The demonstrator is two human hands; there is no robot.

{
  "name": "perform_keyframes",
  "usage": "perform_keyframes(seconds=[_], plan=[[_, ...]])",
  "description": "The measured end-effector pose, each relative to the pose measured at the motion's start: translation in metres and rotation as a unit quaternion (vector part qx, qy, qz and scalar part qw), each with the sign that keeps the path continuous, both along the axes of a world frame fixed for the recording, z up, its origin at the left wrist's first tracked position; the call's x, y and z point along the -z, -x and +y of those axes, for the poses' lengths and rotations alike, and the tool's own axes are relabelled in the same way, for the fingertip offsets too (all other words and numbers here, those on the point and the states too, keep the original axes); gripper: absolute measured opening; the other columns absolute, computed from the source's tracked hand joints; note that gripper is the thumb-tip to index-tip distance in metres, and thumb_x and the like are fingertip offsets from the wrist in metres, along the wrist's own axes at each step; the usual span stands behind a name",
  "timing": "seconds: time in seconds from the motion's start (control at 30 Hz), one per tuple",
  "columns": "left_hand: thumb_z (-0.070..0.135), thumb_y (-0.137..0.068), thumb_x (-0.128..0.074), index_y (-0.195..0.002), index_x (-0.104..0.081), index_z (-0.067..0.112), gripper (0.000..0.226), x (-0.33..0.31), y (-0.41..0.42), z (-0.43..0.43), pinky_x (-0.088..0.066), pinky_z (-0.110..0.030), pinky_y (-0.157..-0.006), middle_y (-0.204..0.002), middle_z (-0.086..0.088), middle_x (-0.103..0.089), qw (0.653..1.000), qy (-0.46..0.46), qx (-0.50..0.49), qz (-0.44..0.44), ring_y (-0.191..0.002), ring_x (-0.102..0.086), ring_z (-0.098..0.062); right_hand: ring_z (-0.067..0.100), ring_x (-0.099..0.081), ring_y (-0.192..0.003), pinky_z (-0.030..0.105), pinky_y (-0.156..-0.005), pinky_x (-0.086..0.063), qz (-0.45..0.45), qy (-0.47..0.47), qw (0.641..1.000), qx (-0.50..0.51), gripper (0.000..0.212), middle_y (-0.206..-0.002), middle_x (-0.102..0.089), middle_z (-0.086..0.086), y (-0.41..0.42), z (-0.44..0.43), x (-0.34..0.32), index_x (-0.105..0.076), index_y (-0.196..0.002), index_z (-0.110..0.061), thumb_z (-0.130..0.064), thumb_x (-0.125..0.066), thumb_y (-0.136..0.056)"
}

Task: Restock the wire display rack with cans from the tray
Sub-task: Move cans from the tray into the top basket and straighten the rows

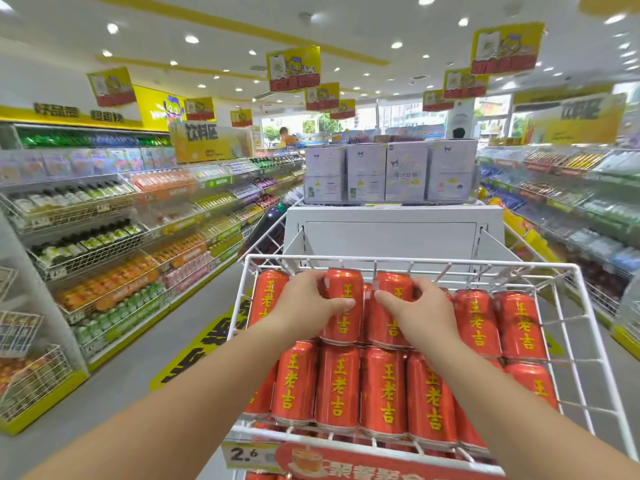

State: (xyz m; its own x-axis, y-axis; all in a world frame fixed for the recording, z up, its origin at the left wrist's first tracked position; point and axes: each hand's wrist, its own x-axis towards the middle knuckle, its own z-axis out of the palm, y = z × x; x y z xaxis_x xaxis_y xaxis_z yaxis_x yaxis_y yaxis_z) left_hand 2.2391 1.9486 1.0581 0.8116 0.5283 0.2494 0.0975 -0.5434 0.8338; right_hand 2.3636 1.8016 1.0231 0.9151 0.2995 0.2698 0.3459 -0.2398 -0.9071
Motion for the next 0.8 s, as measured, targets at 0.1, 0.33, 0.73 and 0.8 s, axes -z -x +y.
perform_keyframes(seconds=[0.1, 0.33, 0.73, 0.8], plan=[[0.05, -0.078, -0.078, -0.099, -0.071, 0.027, 0.032, 0.0, -0.008, 0.0, -0.044, -0.039, -0.096, -0.095, 0.003, -0.072, 0.976, -0.197, -0.066, 0.068, -0.106, -0.056, -0.027, 0.016, -0.066, -0.105, 0.038, -0.093, -0.054, -0.002, 0.02, 1.0, -0.006, 0.081, -0.117, -0.071, -0.003, -0.005, 0.002, 0.0, -0.065, -0.125, -0.018, -0.064, -0.076, -0.058], [0.061, -0.085, -0.066, -0.149, -0.037, 0.032, 0.076, -0.005, -0.006, 0.002, -0.028, -0.041, -0.103, -0.127, -0.005, -0.056, 0.955, -0.256, -0.075, 0.13, -0.127, -0.037, -0.031, 0.019, -0.064, -0.111, 0.037, -0.094, -0.052, -0.015, 0.027, 0.998, -0.047, 0.078, -0.126, -0.066, -0.002, -0.008, -0.001, 0.001, -0.056, -0.131, -0.024, -0.063, -0.074, -0.066], [0.068, -0.094, -0.039, -0.136, -0.046, 0.028, 0.059, 0.027, -0.016, 0.013, -0.026, -0.047, -0.103, -0.142, -0.001, -0.036, 0.898, -0.406, -0.114, 0.124, -0.129, -0.032, -0.028, 0.02, -0.056, -0.111, 0.028, -0.087, -0.042, -0.084, 0.086, 0.992, -0.034, 0.071, -0.122, -0.056, 0.004, -0.016, 0.004, 0.011, -0.06, -0.131, -0.021, -0.064, -0.071, -0.075], [0.065, -0.096, -0.035, -0.143, -0.04, 0.027, 0.061, 0.033, -0.013, 0.012, -0.024, -0.049, -0.106, -0.153, -0.003, -0.026, 0.891, -0.42, -0.124, 0.124, -0.135, -0.026, -0.03, 0.02, -0.057, -0.111, 0.033, -0.09, -0.048, -0.086, 0.086, 0.992, -0.034, 0.079, -0.123, -0.057, 0.003, -0.015, 0.008, 0.014, -0.058, -0.13, -0.022, -0.071, -0.068, -0.069]])
